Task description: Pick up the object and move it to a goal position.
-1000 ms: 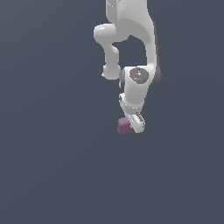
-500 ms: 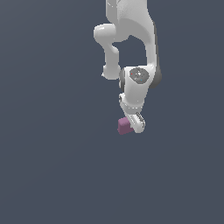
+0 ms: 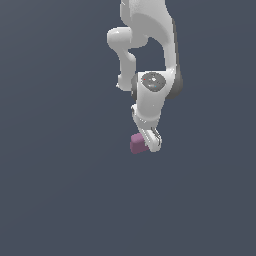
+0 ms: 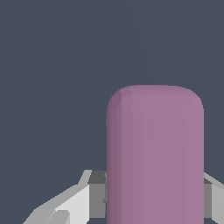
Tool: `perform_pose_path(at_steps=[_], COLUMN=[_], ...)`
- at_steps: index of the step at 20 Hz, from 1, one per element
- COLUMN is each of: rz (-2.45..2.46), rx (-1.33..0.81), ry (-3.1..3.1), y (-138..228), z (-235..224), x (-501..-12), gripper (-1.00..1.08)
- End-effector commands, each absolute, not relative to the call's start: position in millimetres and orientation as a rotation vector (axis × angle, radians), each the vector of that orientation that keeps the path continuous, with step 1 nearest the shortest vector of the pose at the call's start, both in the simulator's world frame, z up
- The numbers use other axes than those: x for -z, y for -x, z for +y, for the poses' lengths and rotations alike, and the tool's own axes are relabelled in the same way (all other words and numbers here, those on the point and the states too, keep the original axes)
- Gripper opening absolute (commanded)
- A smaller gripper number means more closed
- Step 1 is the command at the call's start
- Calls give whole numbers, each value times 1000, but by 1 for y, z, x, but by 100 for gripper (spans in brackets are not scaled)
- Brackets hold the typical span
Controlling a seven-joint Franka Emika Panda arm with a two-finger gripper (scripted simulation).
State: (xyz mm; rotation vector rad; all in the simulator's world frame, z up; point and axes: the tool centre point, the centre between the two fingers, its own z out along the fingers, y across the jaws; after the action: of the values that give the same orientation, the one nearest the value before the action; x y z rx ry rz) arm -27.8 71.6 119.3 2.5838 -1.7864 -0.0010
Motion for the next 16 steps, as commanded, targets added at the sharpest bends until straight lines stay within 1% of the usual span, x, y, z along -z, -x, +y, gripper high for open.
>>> perform_pose_path(at_steps=[1,16], rz=[-1788,-1788], rx=[-1,-1], ry=[-2584,-2584], y=[21,-37], z=[59,-43], x=[-133,-242], gripper=[-100,-100])
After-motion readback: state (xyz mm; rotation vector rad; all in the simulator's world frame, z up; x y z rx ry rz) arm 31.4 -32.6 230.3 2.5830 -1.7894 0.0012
